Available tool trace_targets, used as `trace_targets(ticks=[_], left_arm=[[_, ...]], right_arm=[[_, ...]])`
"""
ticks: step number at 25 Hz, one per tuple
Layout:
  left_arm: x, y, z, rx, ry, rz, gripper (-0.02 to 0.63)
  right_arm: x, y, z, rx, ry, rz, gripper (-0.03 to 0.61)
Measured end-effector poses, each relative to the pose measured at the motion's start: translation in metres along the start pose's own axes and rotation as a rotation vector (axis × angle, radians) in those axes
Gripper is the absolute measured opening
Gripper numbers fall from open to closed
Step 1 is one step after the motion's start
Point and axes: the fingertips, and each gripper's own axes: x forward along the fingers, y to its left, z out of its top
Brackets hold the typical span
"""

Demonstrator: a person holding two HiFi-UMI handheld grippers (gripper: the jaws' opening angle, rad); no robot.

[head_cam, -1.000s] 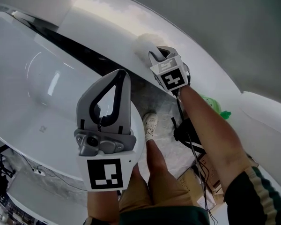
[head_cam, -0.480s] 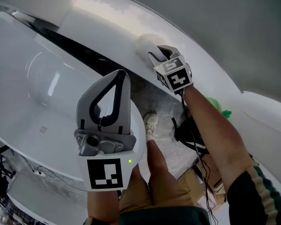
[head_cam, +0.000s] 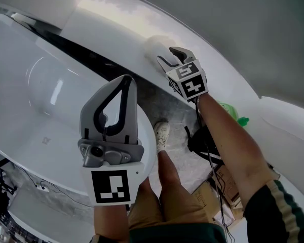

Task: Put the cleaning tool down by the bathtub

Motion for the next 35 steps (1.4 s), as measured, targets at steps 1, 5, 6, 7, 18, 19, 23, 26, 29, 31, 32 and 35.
trace_targets(ticks=[1,5,6,7,18,19,23,26,29,31,32,35], left_arm=[[0.0,0.0,0.001,0.0,-0.001,0.0,0.009],[0.0,-0.001,0.002,0.0,-0.006,0.001,0.009],[0.0,-0.001,0.002,-0.001,-0.005,0.001,0.009],[0.0,-0.002,0.002,-0.002,-0.005,0.0,0.009],[-0.004,-0.008,0.024,0.008,-0.028,-0.012,0.009],[-0.005,-0.009,0.028,0.007,-0.033,-0.013,0.009],[-0.009,-0.015,0.045,0.002,-0.053,-0.023,0.009],[-0.017,-0.018,0.06,-0.005,-0.057,-0.035,0.009],[-0.027,-0.023,0.078,-0.024,-0.059,-0.047,0.009],[-0.032,-0.025,0.091,-0.018,-0.062,-0.058,0.009],[-0.034,-0.026,0.098,-0.023,-0.065,-0.064,0.009],[-0.039,-0.029,0.117,-0.047,-0.067,-0.078,0.009]], right_arm=[[-0.001,0.0,0.0,-0.002,-0.001,0.0,0.202],[-0.004,-0.001,0.001,-0.005,-0.002,0.0,0.202],[-0.005,-0.002,0.001,-0.007,-0.002,0.0,0.202],[-0.006,-0.002,0.001,-0.01,-0.001,0.0,0.202],[-0.038,0.004,0.016,-0.032,-0.023,0.004,0.202],[-0.043,0.005,0.018,-0.035,-0.027,0.005,0.202],[-0.064,0.01,0.032,-0.046,-0.05,0.005,0.206],[-0.085,0.018,0.044,-0.046,-0.056,0.006,0.207],[-0.109,0.027,0.057,-0.057,-0.068,0.003,0.207],[-0.125,0.032,0.063,-0.061,-0.07,0.003,0.209],[-0.132,0.034,0.066,-0.062,-0.072,0.003,0.21],[-0.157,0.041,0.077,-0.059,-0.087,0.0,0.215]])
